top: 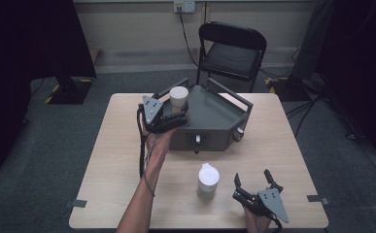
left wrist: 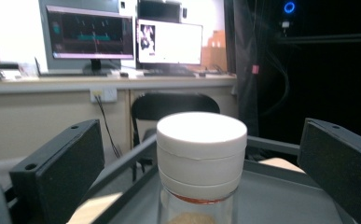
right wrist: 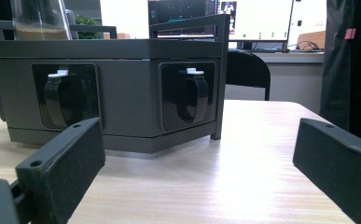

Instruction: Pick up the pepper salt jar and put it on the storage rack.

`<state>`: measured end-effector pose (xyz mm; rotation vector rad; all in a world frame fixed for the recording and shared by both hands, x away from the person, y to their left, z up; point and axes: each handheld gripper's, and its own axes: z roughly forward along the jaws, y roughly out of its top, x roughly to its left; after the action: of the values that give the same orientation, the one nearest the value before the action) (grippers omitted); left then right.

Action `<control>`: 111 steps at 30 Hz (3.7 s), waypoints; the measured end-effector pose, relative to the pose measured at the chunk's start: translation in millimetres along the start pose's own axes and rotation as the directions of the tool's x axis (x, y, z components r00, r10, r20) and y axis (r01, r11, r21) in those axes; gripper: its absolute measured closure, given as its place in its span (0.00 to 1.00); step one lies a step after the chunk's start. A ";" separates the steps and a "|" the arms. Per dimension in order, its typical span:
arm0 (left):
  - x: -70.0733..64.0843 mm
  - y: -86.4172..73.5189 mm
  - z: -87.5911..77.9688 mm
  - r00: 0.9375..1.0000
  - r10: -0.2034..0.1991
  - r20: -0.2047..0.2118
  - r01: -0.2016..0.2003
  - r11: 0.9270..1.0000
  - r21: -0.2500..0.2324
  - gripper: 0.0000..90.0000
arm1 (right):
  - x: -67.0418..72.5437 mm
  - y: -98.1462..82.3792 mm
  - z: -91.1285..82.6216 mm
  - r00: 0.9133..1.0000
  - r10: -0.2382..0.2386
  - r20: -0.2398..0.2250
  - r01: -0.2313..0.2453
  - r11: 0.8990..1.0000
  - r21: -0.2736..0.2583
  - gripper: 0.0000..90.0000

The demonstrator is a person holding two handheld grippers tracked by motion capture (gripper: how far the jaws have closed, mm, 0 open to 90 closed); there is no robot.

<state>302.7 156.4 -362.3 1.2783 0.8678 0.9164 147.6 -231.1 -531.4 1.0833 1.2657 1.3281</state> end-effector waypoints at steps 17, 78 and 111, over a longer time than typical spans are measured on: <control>-4.4 -12.5 -31.1 0.999 0.016 -0.028 -0.016 1.000 0.001 0.00 | 0.9 -0.1 -0.1 1.000 0.000 0.005 0.000 1.000 -0.001 0.01; -23.2 -111.7 -162.9 0.976 -0.009 -0.218 0.004 1.000 -0.023 0.00 | 2.4 0.0 -0.2 1.000 -0.001 0.012 0.001 1.000 0.000 0.01; -30.3 -157.8 -158.6 0.962 0.050 -0.267 -0.041 0.998 0.038 0.00 | 2.8 -0.2 -0.4 1.000 -0.001 0.014 0.001 1.000 -0.001 0.01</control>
<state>157.7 180.9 -533.6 1.2223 1.0714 1.1341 146.8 -228.4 -531.7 1.0894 1.2554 1.3183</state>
